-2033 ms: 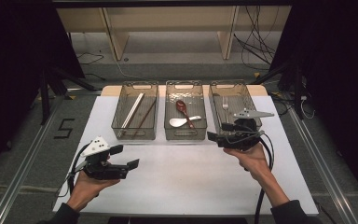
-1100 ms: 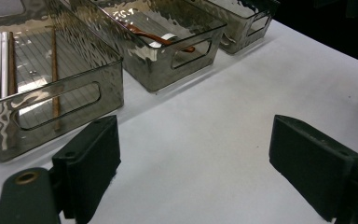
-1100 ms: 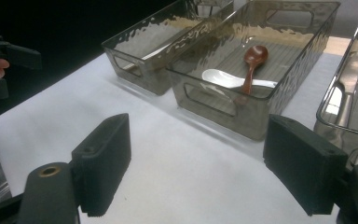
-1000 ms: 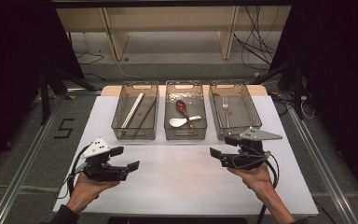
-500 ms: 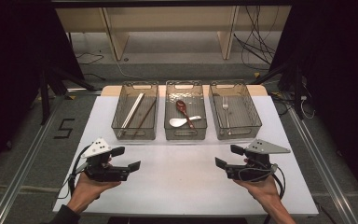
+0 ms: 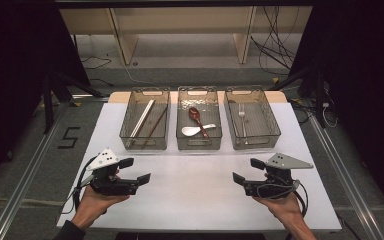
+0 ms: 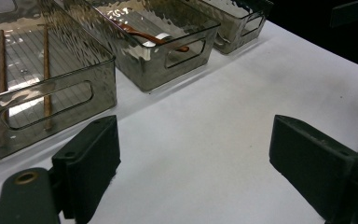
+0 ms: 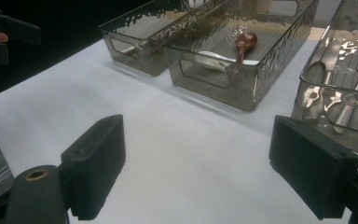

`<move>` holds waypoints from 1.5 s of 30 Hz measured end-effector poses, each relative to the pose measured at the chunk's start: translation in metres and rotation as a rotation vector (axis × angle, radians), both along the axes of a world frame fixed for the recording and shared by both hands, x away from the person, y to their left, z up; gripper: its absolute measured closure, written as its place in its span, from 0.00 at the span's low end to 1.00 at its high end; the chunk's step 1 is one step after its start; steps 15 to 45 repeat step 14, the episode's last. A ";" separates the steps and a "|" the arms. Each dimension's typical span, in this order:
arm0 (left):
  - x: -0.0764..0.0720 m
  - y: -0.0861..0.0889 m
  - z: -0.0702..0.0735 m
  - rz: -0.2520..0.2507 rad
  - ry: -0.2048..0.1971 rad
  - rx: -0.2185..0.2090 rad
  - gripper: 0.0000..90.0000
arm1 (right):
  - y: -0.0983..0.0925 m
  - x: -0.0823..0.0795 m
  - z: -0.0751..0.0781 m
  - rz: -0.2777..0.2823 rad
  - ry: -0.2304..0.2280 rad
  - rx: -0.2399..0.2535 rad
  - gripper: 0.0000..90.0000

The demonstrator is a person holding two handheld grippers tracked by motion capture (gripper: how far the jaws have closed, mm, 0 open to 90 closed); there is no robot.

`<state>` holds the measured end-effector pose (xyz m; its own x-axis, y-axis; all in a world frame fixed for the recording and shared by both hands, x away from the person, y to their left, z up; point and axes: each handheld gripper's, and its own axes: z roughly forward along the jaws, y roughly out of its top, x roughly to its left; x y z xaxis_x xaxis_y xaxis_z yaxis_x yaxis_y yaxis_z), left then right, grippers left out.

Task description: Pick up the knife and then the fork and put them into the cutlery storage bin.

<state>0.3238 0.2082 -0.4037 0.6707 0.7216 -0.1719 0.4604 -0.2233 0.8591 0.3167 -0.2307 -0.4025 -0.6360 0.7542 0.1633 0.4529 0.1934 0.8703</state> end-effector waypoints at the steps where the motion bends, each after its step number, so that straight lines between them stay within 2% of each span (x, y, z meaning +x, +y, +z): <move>1: 0.000 0.000 0.000 0.000 -0.001 0.001 0.17 | 0.000 0.000 0.000 0.001 0.000 -0.002 0.21; 45: 0.000 -0.001 0.000 0.001 -0.002 0.002 0.17 | 0.000 0.001 -0.001 0.002 0.000 -0.010 0.21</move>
